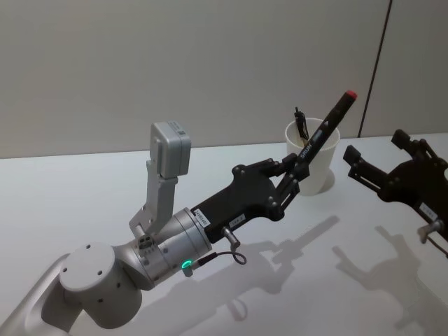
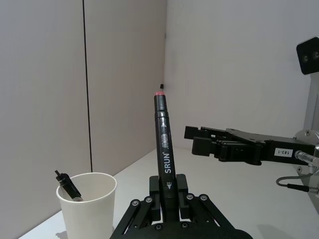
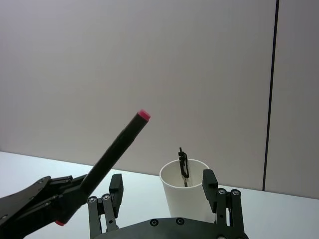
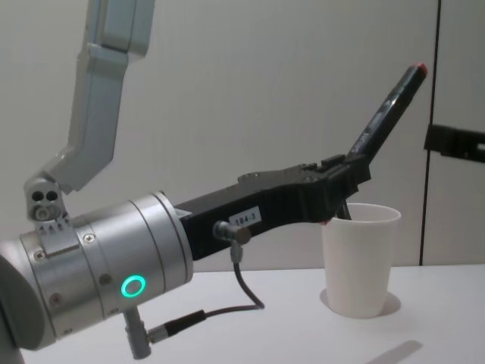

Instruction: Place the pen into the pen holder.

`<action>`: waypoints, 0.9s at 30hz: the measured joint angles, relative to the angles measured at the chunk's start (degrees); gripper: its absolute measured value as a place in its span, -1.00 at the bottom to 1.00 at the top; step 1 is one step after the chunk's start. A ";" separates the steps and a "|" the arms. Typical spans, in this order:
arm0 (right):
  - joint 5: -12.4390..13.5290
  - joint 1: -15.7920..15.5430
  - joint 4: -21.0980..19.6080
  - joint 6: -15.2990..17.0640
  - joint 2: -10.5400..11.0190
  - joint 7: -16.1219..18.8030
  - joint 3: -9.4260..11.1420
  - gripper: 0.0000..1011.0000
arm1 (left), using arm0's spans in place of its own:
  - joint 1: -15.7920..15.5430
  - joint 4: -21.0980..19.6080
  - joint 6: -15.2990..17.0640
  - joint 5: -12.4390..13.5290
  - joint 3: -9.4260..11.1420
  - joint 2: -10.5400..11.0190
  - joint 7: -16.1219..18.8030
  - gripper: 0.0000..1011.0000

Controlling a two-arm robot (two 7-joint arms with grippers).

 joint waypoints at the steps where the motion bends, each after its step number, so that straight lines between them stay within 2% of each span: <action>1: 0.49 0.02 -0.03 -0.18 -0.04 0.12 0.08 0.98 | 0.00 0.00 -0.02 0.00 0.00 0.00 0.04 -0.62; 11: 5.48 -0.15 -0.71 -1.11 -0.09 1.44 1.06 0.98 | 0.05 0.00 -0.14 -0.02 0.00 0.05 0.34 -0.62; 21: 15.18 -1.32 -1.94 -1.02 1.13 4.51 2.87 0.98 | 0.08 0.00 -0.22 -0.02 0.00 0.05 0.44 -0.62; 27: 20.35 -1.83 -2.48 0.23 1.41 4.72 3.56 0.98 | 0.08 0.00 -0.25 -0.02 0.00 0.05 0.49 -0.62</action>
